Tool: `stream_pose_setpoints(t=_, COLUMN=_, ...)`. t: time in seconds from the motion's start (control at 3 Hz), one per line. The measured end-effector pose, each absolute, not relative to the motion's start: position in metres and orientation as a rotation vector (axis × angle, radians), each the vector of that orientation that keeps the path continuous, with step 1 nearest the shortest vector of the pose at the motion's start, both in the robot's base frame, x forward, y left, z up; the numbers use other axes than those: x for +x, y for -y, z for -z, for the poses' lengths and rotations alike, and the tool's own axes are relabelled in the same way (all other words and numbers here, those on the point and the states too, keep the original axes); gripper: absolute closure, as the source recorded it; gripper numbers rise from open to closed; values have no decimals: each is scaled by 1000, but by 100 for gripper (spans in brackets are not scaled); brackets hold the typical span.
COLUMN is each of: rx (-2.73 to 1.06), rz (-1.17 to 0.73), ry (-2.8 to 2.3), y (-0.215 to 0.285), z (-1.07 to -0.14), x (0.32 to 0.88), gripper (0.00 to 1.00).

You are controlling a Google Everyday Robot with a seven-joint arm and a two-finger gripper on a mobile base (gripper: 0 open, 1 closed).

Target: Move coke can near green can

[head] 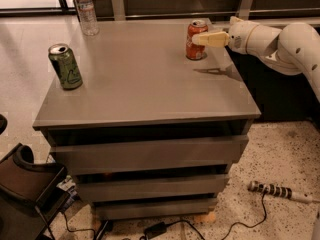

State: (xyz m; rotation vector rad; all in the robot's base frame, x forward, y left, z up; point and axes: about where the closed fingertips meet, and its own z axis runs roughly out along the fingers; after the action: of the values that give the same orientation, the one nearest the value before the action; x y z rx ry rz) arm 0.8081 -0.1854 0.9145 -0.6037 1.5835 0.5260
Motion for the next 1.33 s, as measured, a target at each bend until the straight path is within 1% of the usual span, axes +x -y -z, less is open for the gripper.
stream_pose_setpoints(t=0.67, rx=-603, rz=-606, ry=-1576, y=153, z=-890, x=821, gripper=0)
stream_pose_setpoints(t=1.0, rx=-606, rz=-613, ry=-1576, y=149, z=-889, x=822, gripper=13)
stream_pose_setpoints(t=1.33, rx=-609, rz=-618, ry=-1575, y=146, z=-888, x=823, gripper=37)
